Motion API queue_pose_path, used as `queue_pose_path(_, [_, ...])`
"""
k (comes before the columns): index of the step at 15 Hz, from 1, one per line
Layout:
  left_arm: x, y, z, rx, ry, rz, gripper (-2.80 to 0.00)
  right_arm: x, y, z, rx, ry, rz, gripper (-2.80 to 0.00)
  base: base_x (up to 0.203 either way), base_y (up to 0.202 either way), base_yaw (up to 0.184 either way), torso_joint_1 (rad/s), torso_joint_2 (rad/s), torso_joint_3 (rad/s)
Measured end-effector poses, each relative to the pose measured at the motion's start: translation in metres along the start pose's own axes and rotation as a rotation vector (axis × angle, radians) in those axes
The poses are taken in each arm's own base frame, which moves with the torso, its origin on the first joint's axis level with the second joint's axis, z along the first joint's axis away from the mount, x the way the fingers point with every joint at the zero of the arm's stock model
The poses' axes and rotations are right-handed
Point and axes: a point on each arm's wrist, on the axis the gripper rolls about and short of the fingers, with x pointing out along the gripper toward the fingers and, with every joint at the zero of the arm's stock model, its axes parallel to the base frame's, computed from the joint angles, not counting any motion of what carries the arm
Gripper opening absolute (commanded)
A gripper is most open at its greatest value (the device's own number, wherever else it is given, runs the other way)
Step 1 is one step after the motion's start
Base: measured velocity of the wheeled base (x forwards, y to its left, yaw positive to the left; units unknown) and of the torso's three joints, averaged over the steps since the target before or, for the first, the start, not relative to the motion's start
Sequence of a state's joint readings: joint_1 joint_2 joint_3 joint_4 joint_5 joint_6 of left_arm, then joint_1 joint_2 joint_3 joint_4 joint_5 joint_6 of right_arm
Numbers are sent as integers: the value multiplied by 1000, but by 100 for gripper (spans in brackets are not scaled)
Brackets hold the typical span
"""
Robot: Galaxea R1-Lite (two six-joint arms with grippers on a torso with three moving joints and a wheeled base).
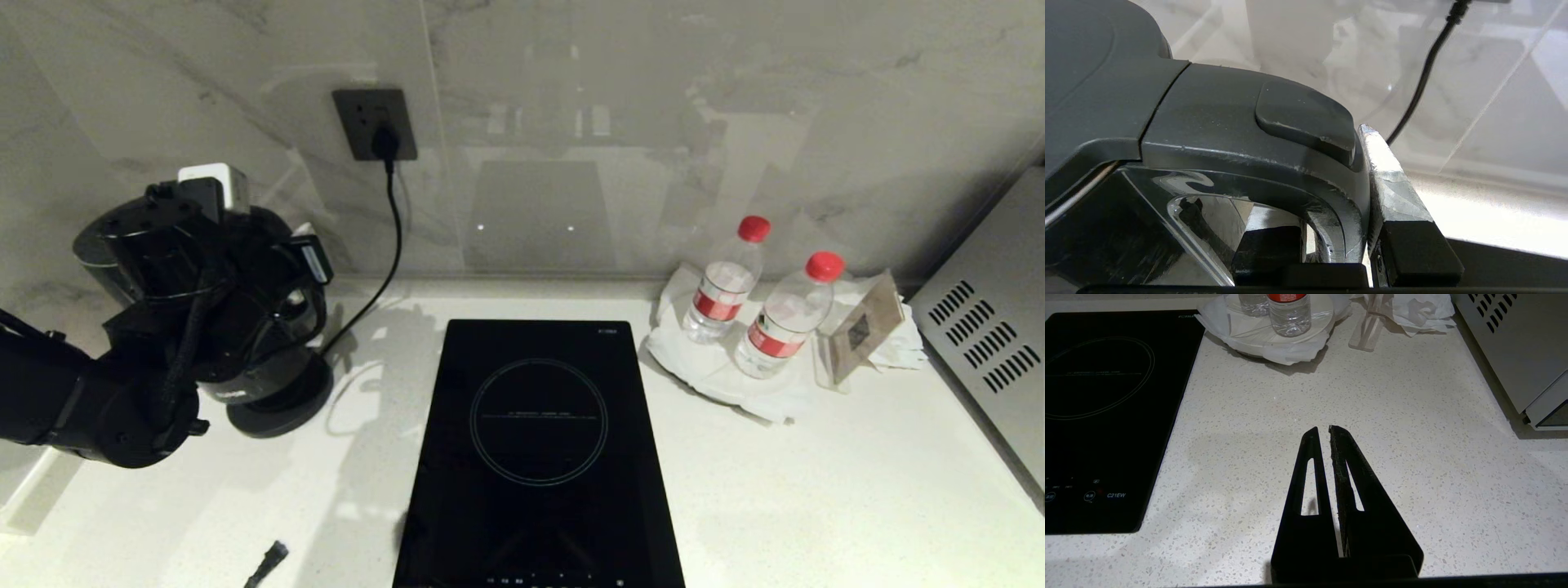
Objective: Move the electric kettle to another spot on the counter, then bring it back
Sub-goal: Place it by the sink
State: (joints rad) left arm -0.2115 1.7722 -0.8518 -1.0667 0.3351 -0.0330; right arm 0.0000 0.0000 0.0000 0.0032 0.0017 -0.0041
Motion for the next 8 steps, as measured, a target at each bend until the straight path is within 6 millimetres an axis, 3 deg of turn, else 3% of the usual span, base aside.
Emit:
queue_pose_path(5, [-36, 9, 19, 48, 173, -41, -280, 0, 0, 0, 0, 0, 1, -280, 0, 0, 0, 0, 0, 0])
queue_pose_path(8, [-57, 14, 28, 45, 165, -56, -280, 0, 0, 0, 0, 0, 0, -280, 0, 0, 0, 0, 0, 0])
